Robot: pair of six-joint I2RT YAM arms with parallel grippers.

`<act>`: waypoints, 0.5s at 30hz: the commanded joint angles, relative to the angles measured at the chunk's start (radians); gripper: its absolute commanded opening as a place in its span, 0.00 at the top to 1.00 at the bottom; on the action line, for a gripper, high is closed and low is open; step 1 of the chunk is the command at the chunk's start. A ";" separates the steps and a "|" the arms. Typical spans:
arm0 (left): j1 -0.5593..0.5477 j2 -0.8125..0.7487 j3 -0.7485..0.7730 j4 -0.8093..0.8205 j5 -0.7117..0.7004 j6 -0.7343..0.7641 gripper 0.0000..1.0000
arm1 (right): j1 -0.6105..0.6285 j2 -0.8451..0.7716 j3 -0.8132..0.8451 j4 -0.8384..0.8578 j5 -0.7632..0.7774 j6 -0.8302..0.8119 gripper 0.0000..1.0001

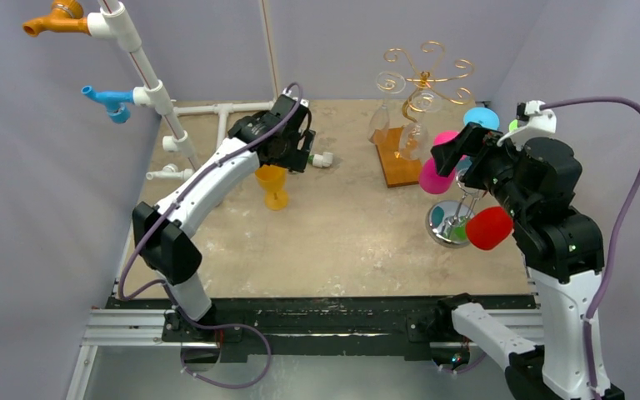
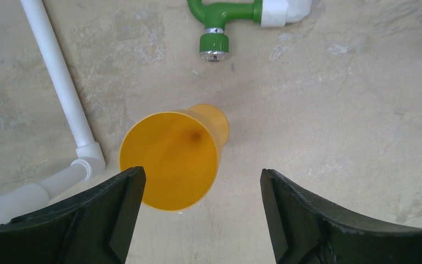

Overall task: Take the wine glass off the wine glass rack
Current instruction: Place the wine glass at the center of the board, then pick up the wine glass from the wine rack.

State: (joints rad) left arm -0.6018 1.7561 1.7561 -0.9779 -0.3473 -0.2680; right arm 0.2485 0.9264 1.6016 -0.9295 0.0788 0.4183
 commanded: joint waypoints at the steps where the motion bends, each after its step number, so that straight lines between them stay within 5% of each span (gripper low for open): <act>1: -0.044 -0.120 0.055 0.088 -0.009 0.015 0.17 | 0.002 -0.003 0.040 -0.030 0.140 -0.033 0.01; 15: -0.128 -0.268 -0.025 0.223 0.136 -0.004 0.00 | 0.004 0.149 0.093 -0.084 0.302 -0.072 0.01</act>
State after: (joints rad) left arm -0.7334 1.5379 1.7622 -0.8185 -0.2703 -0.2695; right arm 0.2485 1.0443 1.6573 -0.9947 0.3241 0.3641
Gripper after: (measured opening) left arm 0.994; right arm 0.987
